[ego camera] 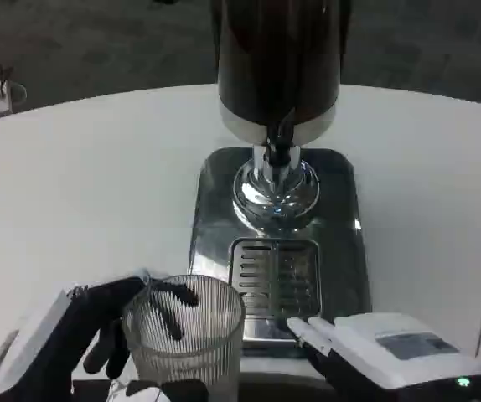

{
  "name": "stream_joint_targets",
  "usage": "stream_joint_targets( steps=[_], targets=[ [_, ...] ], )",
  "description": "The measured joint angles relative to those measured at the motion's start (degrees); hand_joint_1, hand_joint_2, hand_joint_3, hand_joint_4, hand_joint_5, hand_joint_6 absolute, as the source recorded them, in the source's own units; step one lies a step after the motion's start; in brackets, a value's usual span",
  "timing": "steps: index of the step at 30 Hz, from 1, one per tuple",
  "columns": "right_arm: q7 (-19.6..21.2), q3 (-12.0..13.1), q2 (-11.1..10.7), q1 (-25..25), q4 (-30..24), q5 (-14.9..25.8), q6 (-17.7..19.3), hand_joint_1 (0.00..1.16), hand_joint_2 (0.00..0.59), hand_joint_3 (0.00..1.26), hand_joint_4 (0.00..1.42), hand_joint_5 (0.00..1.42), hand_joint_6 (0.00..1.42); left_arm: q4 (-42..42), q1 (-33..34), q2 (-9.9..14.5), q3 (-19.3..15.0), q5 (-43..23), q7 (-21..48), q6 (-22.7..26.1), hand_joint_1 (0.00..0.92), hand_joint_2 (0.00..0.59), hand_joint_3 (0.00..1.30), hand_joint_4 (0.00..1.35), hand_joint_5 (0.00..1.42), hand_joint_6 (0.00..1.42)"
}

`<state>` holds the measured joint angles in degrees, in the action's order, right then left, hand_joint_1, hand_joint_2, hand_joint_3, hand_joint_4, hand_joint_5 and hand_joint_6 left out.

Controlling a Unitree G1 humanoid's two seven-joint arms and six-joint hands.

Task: Grasp the cup under the faucet to collect the drink, then remove the cup.

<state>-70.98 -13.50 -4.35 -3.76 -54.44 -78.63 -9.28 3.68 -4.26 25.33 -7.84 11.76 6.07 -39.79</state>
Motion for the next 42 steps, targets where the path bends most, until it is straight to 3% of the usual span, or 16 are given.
stream_joint_targets(
  steps=[27, 36, 42],
  targets=[
    [-0.5, 1.5, 0.5, -0.1, 0.0, 0.0, 0.4, 0.36, 0.508, 0.00, 0.00, 0.00, 0.00, -1.1, 2.1, -0.3, 0.1, 0.0, 0.1, 0.0, 0.455, 0.000, 0.99, 1.08, 1.27, 1.42],
    [0.4, 3.2, 1.0, -0.7, 0.3, -0.1, 0.4, 0.37, 0.515, 0.00, 0.00, 0.00, 0.00, -5.3, 6.5, -2.2, 1.0, 2.1, -0.4, 0.4, 0.455, 0.000, 0.99, 1.08, 1.27, 1.42],
    [0.8, 3.6, 1.5, -0.4, 0.2, -0.1, 0.4, 0.37, 0.516, 0.00, 0.00, 0.00, 0.00, -11.0, 13.8, -4.4, 2.4, 5.8, -3.1, 1.7, 0.455, 0.000, 0.99, 1.08, 1.27, 1.42]
  ],
)
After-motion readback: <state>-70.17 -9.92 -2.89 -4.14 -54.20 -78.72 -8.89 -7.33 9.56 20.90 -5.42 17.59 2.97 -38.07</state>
